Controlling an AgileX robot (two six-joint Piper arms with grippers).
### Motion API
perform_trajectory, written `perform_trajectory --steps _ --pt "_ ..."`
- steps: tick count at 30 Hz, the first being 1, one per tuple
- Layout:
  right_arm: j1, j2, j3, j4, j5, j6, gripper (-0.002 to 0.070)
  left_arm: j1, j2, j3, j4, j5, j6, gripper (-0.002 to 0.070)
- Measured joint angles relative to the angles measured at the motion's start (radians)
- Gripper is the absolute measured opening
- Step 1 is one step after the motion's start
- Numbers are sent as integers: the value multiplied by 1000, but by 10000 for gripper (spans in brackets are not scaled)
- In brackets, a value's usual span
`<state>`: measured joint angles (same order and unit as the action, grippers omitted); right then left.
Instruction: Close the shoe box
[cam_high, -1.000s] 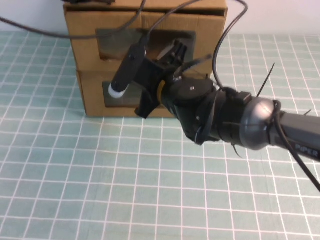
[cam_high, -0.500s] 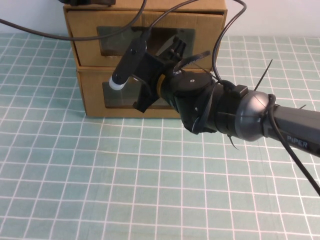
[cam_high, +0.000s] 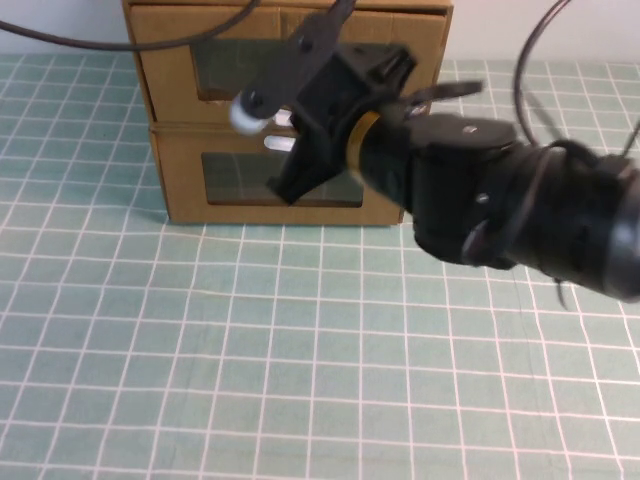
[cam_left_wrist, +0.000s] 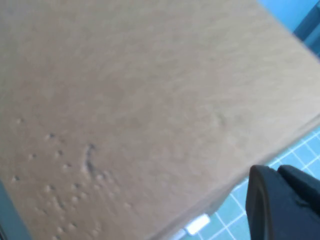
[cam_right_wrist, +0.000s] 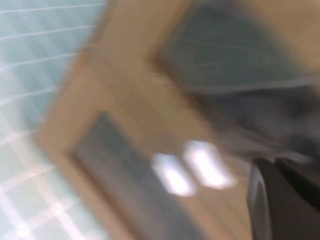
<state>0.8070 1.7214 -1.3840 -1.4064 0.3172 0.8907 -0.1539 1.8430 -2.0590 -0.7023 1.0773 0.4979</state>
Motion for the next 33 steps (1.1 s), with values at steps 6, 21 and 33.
perform_trajectory --steps 6,21,33 --pt "12 -83 -31 107 363 -352 -14 0 -123 0 34 52 -2 -5" --pt "-224 -369 -58 942 503 -717 -14 0 -605 189 322 23 -106 -5" --pt "-270 -934 442 934 89 -373 -14 0 -1190 939 359 -369 -92 -5"
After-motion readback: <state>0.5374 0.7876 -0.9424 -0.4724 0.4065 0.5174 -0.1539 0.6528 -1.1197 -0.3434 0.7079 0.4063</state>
